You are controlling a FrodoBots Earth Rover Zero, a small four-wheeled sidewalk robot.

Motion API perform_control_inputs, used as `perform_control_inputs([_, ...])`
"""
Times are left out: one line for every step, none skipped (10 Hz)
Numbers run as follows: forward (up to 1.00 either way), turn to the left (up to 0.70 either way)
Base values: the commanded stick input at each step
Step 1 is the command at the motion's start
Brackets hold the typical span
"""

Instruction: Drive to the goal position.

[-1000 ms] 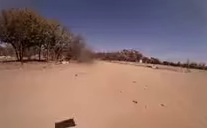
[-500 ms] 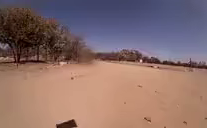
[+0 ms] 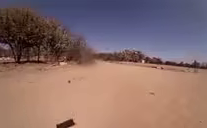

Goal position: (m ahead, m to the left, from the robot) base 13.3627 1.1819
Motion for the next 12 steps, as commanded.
perform_control_inputs([1.00, -0.27])
perform_control_inputs([1.00, -0.27])
perform_control_inputs([1.00, -0.22])
perform_control_inputs([1.00, -0.11])
perform_control_inputs([1.00, 0.00])
perform_control_inputs([1.00, 0.00])
perform_control_inputs([1.00, 0.00])
perform_control_inputs([1.00, 0.00])
perform_control_inputs([1.00, 0.00])
perform_control_inputs([1.00, 0.00])
perform_control_inputs([1.00, 0.00])
perform_control_inputs([1.00, 0.00])
